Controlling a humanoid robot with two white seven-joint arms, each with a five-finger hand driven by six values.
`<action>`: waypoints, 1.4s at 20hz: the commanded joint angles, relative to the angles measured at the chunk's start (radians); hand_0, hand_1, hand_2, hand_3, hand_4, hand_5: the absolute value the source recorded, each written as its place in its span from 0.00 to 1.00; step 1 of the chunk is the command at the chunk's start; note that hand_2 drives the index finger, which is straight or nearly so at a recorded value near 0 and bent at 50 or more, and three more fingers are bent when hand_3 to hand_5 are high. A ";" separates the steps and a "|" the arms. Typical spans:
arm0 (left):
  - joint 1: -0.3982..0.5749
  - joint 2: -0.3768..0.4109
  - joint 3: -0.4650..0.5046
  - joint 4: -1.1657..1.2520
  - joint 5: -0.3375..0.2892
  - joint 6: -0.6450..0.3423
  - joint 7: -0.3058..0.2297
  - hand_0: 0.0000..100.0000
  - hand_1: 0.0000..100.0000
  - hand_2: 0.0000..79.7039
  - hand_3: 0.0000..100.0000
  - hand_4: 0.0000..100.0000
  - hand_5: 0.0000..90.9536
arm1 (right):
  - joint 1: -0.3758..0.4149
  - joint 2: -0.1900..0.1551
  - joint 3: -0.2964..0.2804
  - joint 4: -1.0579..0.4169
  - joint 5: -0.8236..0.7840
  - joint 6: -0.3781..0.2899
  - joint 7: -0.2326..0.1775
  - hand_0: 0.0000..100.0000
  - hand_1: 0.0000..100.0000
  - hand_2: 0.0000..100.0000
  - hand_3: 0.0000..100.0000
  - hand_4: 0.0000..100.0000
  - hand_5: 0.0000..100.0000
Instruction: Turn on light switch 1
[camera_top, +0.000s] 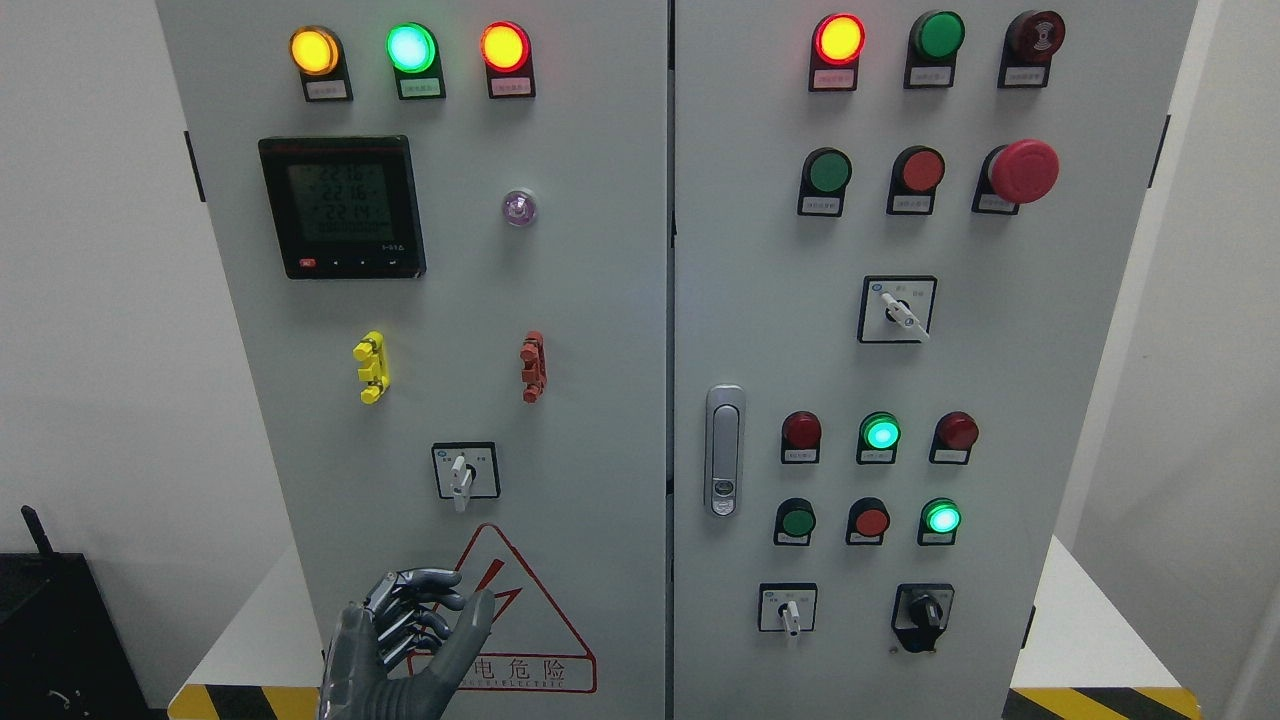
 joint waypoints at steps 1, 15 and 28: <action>-0.020 -0.028 0.000 0.009 -0.018 0.015 0.002 0.00 0.61 0.59 0.65 0.76 0.74 | 0.000 0.000 0.000 0.000 -0.025 -0.001 0.001 0.00 0.00 0.00 0.00 0.00 0.00; -0.072 -0.031 0.045 0.022 -0.010 0.068 -0.005 0.02 0.62 0.63 0.65 0.76 0.74 | 0.000 0.000 0.000 0.000 -0.025 -0.001 0.001 0.00 0.00 0.00 0.00 0.00 0.00; -0.101 -0.034 0.063 0.022 -0.005 0.101 -0.002 0.03 0.64 0.63 0.72 0.82 0.85 | 0.000 0.000 0.000 0.000 -0.025 -0.001 0.001 0.00 0.00 0.00 0.00 0.00 0.00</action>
